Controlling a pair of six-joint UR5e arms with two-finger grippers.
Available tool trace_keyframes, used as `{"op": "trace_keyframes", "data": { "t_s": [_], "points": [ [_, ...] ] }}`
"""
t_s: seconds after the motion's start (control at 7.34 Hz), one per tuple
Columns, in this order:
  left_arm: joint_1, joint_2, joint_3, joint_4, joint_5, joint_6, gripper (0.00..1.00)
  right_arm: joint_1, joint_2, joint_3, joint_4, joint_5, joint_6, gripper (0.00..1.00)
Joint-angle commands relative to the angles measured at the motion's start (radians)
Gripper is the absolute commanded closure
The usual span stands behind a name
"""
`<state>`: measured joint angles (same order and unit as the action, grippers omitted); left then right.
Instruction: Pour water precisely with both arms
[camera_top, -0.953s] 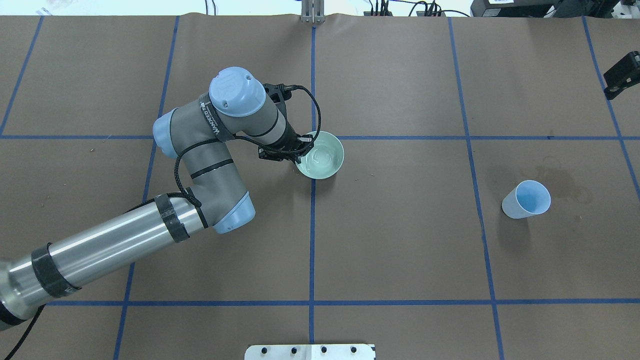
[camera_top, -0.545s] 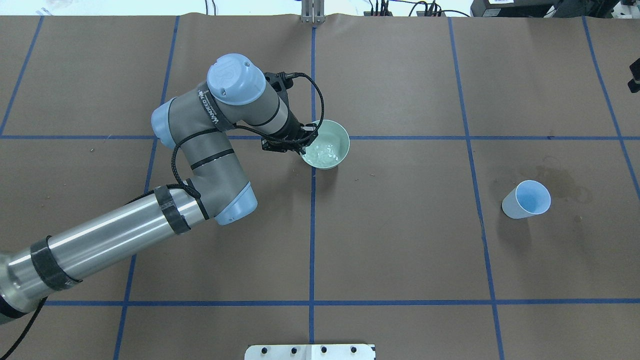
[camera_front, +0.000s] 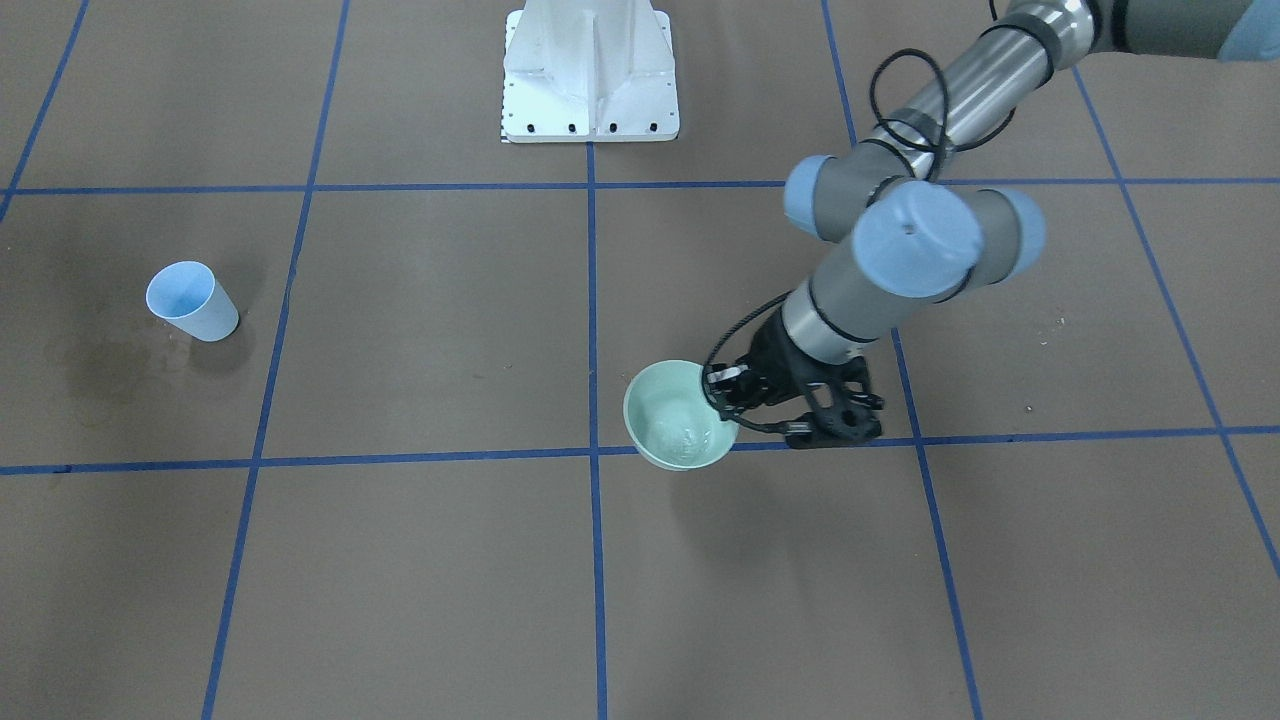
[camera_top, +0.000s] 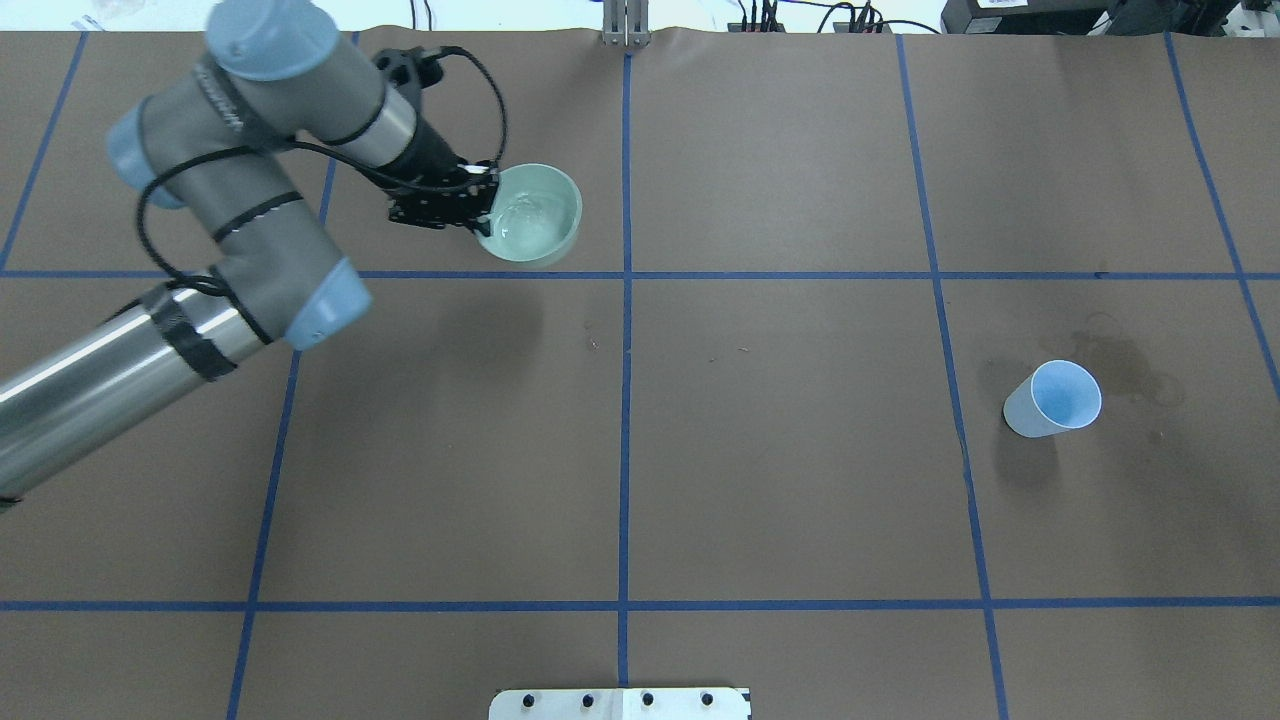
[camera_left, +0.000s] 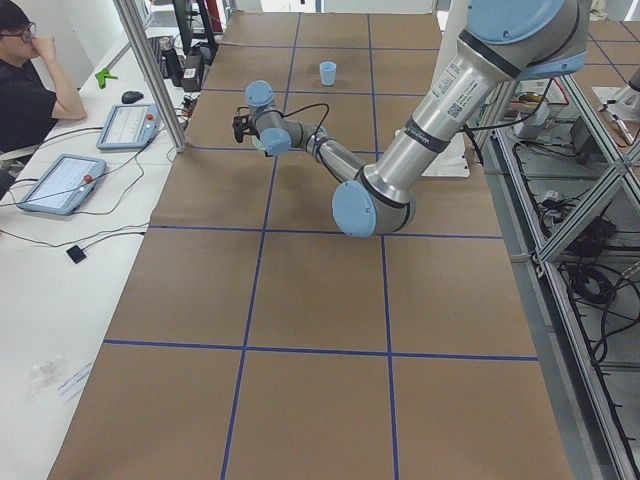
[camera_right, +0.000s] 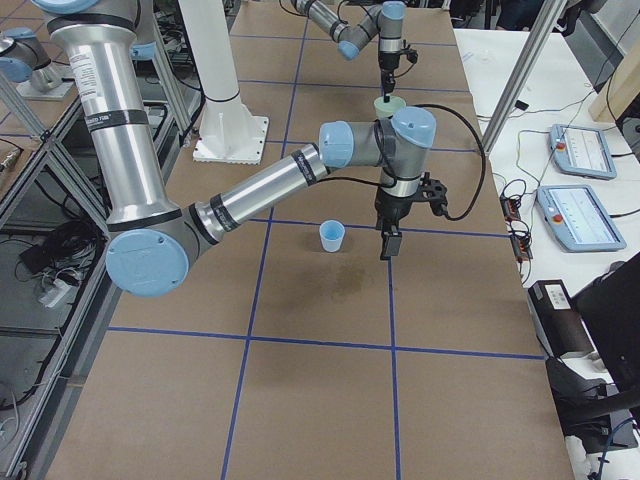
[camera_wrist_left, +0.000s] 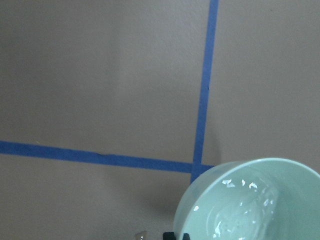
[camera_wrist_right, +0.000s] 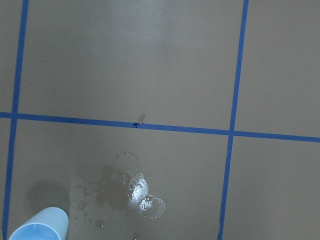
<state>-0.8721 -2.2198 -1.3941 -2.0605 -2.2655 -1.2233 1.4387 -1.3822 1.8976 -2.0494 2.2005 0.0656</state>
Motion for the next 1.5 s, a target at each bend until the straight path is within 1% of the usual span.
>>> {"op": "trace_keyframes", "data": {
  "t_s": [0.0, 0.14, 0.27, 0.41, 0.54, 0.82, 1.09, 1.36],
  "points": [
    [-0.129, 0.261, -0.145, 0.000, -0.092, 0.228, 1.00, 0.044, -0.111, -0.026, 0.128, 0.012, -0.050, 0.01],
    [-0.160, 0.357, -0.190, 0.000, -0.098, 0.308, 1.00, 0.046, -0.153, -0.053, 0.225, 0.048, -0.044, 0.01],
    [-0.163, 0.406, -0.198, 0.000, -0.092, 0.347, 1.00, 0.048, -0.162, -0.084, 0.273, 0.070, -0.040, 0.01],
    [-0.163, 0.448, -0.204, -0.003, -0.088, 0.375, 1.00, 0.048, -0.163, -0.087, 0.273, 0.070, -0.038, 0.01],
    [-0.165, 0.509, -0.210, -0.004, -0.085, 0.443, 1.00, 0.051, -0.163, -0.088, 0.273, 0.071, -0.038, 0.01],
    [-0.163, 0.606, -0.213, -0.007, -0.034, 0.557, 1.00, 0.051, -0.164, -0.088, 0.275, 0.071, -0.030, 0.01],
    [-0.165, 0.658, -0.215, -0.010, -0.035, 0.635, 1.00, 0.051, -0.164, -0.084, 0.275, 0.071, -0.030, 0.01],
    [-0.163, 0.680, -0.213, -0.010, -0.034, 0.688, 0.99, 0.051, -0.164, -0.084, 0.275, 0.071, -0.030, 0.01]
  ]
}}
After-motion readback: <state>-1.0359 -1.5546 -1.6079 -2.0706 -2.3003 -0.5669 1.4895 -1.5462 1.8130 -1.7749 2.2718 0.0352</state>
